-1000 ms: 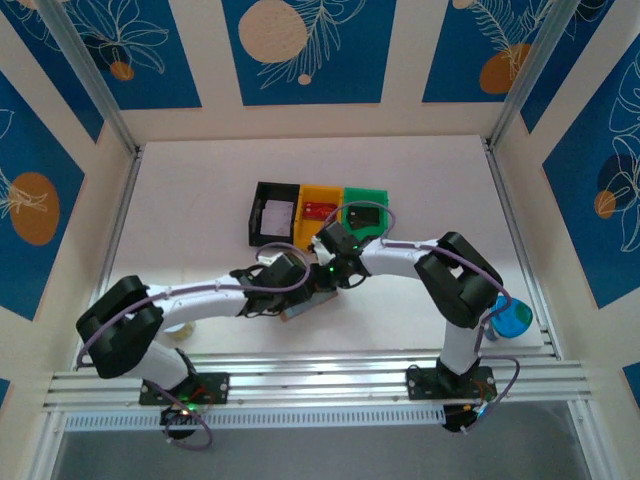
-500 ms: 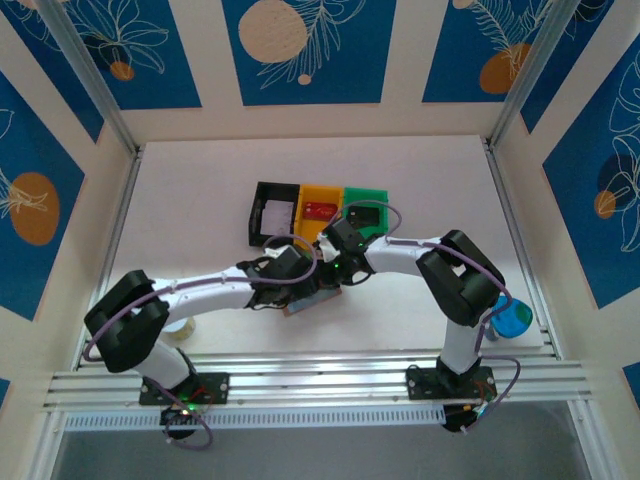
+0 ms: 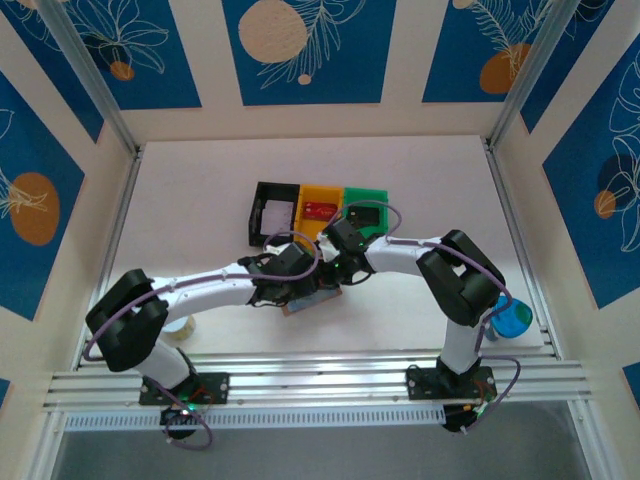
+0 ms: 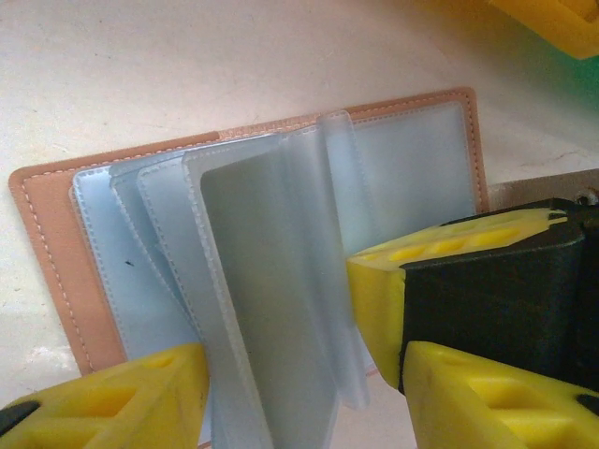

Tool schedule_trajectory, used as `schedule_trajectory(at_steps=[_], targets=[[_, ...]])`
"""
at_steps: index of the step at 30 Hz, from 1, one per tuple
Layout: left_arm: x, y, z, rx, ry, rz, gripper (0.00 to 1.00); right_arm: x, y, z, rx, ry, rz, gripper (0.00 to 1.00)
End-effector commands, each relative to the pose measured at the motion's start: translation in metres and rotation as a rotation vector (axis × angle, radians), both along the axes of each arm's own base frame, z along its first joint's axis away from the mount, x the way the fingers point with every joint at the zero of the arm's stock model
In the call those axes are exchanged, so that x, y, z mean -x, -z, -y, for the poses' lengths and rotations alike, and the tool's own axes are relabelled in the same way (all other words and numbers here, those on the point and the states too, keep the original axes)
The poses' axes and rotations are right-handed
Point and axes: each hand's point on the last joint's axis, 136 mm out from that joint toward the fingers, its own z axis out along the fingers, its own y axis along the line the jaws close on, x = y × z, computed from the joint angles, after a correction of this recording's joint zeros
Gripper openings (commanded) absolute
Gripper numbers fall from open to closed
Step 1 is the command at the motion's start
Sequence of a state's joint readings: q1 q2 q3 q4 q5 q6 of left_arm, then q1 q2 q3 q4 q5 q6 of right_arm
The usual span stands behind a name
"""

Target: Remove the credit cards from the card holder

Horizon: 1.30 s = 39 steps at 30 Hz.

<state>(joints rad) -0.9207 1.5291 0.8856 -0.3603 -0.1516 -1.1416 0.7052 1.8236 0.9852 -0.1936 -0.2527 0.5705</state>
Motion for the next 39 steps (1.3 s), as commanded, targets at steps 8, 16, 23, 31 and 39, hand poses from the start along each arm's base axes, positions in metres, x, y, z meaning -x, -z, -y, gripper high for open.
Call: schedule_trajectory(at_steps=[8, 16, 23, 31, 39], targets=[[-0.018, -0.040, 0.035, 0.132, 0.028, 0.097, 0.54, 0.010, 0.005, -0.005, -0.007, -0.019, -0.031, 0.00], [-0.019, -0.045, 0.035, 0.136, 0.028, 0.105, 0.53, 0.009, 0.005, -0.005, -0.002, -0.018, -0.029, 0.00], [-0.020, -0.045, 0.037, 0.140, 0.030, 0.104, 0.52, 0.009, 0.005, -0.005, -0.001, -0.020, -0.025, 0.00], [-0.023, -0.053, 0.039, 0.139, 0.035, 0.119, 0.50, 0.009, 0.005, -0.004, 0.002, -0.018, -0.025, 0.00], [-0.023, -0.055, 0.038, 0.137, 0.034, 0.121, 0.49, 0.009, 0.004, -0.004, 0.002, -0.019, -0.023, 0.00]])
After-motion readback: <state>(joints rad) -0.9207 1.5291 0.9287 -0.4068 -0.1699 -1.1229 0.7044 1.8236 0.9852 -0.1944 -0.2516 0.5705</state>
